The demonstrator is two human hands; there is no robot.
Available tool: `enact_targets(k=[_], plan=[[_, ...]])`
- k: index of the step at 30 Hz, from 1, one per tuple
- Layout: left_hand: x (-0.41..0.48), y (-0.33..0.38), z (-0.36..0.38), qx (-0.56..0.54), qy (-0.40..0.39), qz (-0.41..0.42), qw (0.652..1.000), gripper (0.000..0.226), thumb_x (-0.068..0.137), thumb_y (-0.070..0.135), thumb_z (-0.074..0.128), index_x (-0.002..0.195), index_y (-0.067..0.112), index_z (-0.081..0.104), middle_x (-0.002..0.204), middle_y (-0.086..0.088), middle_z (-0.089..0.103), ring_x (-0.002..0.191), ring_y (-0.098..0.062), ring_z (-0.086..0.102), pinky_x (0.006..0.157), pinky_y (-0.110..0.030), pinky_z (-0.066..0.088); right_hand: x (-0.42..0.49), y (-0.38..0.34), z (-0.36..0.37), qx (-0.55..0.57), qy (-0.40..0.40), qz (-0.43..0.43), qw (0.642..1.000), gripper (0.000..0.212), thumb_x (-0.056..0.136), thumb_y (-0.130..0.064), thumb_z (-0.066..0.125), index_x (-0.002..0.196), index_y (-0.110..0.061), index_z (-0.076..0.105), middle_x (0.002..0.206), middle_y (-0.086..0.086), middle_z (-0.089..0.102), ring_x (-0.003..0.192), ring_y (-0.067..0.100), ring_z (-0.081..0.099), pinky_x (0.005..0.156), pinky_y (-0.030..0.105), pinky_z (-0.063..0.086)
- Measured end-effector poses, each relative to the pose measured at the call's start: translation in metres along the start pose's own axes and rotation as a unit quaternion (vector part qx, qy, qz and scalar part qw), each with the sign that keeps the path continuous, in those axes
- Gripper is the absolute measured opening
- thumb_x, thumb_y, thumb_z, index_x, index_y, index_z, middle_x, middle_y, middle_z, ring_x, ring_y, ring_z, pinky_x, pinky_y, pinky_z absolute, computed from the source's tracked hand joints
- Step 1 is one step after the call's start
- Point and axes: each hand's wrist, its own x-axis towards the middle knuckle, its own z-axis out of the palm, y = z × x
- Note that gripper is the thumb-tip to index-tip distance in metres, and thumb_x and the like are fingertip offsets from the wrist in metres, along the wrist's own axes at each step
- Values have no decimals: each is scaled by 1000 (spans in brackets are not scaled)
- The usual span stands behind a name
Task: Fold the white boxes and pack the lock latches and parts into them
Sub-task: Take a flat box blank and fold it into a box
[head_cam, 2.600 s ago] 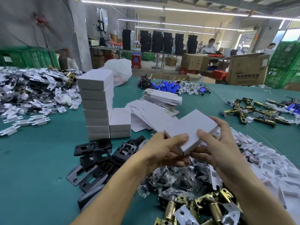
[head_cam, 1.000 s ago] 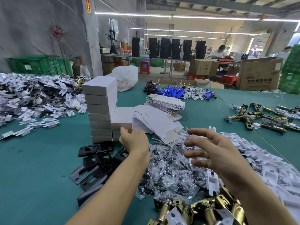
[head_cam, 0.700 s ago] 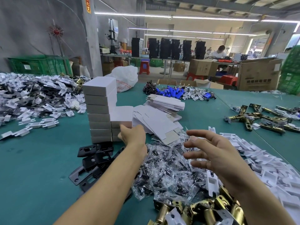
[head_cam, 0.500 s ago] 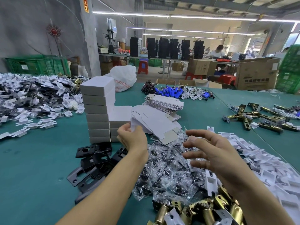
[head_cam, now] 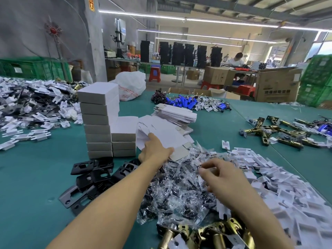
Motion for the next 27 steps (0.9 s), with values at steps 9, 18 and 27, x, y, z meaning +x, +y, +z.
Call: enact_targets(k=[9,18,27], plan=[[7,-8,5,-134,50,-45,989,40,81,37,80,104,23,50,109,1,61,99,-24,57,89,-39,46,0,4,5,-69,-7,16,997,18,96,-42,55,110,-32,60,83,-13,64,67,4,65,67,30,54],[-1,-5,-4,-167,74,2,983,35,97,31,56,65,20,45,64,5,51,68,-20,49,62,-29,36,0,1,3,-23,-17,22,999,17,95,-38,58,109,-28,59,84,-8,67,66,11,68,62,30,57],[-73,15,-13,-307,-130,273,902,34,98,11,60,65,16,56,49,12,51,47,-5,45,50,-25,41,1,-4,-1,128,26,16,991,91,76,-69,64,151,-31,30,147,2,45,129,21,47,104,47,45]])
